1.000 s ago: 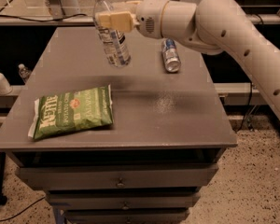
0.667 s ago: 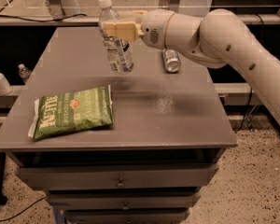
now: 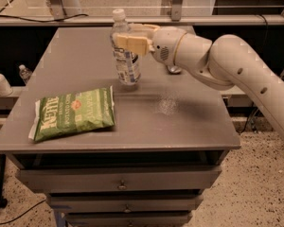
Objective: Place blue plastic bottle upright
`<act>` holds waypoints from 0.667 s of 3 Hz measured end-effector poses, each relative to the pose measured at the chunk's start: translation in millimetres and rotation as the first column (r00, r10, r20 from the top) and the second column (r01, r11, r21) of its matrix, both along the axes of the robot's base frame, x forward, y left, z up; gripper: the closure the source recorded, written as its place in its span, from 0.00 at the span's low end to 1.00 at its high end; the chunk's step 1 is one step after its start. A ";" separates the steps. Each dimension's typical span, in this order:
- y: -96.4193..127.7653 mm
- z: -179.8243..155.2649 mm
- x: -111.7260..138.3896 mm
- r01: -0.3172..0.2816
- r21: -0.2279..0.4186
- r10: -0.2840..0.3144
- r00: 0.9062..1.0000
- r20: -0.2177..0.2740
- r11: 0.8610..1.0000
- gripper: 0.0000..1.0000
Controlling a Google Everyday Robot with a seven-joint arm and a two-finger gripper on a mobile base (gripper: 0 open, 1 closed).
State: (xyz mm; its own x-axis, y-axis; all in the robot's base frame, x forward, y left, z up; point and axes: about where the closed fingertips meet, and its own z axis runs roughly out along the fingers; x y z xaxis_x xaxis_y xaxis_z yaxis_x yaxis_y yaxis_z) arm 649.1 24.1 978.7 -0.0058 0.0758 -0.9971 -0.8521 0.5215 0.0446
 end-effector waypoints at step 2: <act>-14.9 -8.7 -1.5 0.027 0.065 -0.028 0.999 0.020 0.998 0.82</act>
Offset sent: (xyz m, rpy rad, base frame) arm -0.0001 -0.0288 -0.0135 0.0992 -0.0260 -0.0525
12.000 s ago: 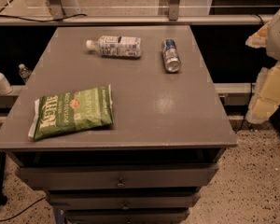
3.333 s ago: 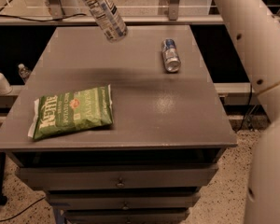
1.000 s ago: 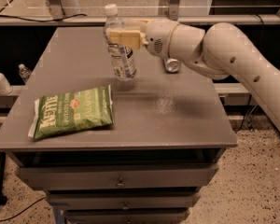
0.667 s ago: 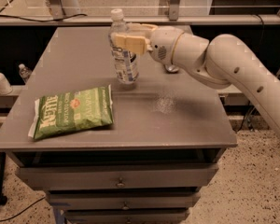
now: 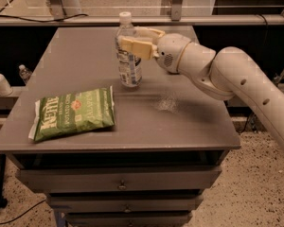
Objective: Place blue plastic bottle upright
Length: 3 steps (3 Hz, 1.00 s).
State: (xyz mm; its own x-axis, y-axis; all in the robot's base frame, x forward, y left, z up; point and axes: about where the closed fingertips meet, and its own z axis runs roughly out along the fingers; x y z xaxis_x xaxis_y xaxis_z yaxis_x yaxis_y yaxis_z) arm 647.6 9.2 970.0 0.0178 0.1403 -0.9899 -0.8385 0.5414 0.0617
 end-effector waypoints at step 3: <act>-7.0 -8.7 -7.4 0.006 0.036 -0.006 1.000 0.001 0.999 0.13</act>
Offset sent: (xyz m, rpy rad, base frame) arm -0.0064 -0.0140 -0.0121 0.0424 0.0049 -0.0152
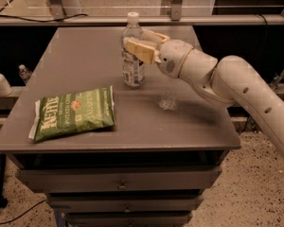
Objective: Place blue plastic bottle upright
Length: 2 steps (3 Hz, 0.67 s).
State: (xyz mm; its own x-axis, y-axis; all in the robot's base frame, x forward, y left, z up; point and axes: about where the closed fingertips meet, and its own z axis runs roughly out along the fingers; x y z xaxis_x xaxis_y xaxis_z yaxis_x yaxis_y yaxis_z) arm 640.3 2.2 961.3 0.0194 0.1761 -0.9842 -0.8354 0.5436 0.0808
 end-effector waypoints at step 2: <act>-6.5 0.3 -7.1 0.011 0.002 -0.011 1.000 0.011 1.000 0.00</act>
Offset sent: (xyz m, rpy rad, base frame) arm -0.0068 -0.0096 -0.0032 0.0087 -0.0092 -0.0163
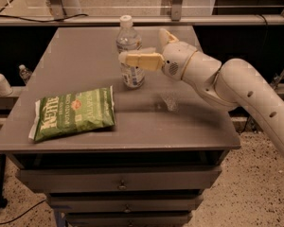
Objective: Place blue plastic bottle upright
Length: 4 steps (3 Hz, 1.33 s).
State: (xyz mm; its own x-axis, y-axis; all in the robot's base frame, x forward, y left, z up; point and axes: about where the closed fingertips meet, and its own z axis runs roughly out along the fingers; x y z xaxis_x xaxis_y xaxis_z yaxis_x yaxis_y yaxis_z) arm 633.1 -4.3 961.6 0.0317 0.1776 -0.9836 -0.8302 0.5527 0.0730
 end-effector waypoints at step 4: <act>-112.1 61.9 -39.2 0.079 -0.182 -0.074 0.997 0.034 0.980 0.00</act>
Offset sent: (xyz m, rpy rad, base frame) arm -0.0353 -0.1345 0.0603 -0.2055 -0.0220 -0.0895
